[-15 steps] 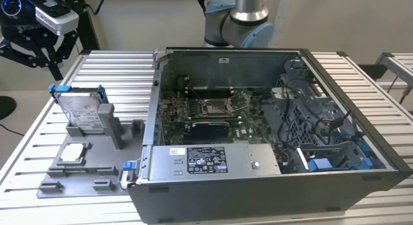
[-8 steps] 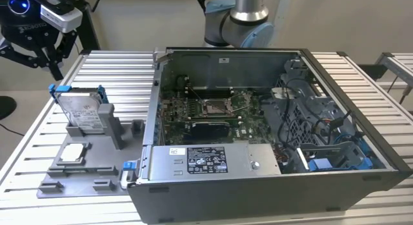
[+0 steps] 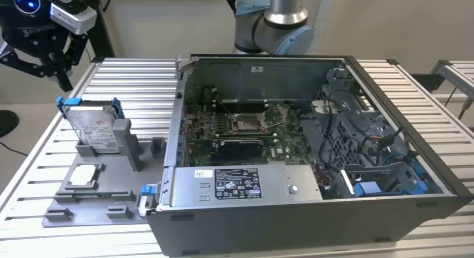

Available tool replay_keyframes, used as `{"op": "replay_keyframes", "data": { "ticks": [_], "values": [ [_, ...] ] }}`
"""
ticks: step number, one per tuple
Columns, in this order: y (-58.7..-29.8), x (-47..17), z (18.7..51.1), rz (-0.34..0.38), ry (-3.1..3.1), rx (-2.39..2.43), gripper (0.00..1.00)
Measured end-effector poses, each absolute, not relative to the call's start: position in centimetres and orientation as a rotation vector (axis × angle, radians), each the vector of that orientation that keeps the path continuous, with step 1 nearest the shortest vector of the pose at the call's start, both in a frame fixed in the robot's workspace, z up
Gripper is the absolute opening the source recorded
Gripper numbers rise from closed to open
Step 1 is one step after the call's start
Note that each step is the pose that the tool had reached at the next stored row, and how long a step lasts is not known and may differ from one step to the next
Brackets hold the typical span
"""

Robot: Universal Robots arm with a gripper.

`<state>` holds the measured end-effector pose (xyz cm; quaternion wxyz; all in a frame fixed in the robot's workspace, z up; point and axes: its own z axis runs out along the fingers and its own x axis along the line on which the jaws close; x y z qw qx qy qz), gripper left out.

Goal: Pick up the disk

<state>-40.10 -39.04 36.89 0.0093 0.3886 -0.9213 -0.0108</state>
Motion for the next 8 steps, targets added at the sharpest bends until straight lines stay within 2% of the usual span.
{"op": "replay_keyframes", "data": {
  "ticks": [8],
  "values": [
    [-39.02, -40.15, 36.90, -0.030, -2.790, 1.399, 0.00]
  ]
}}
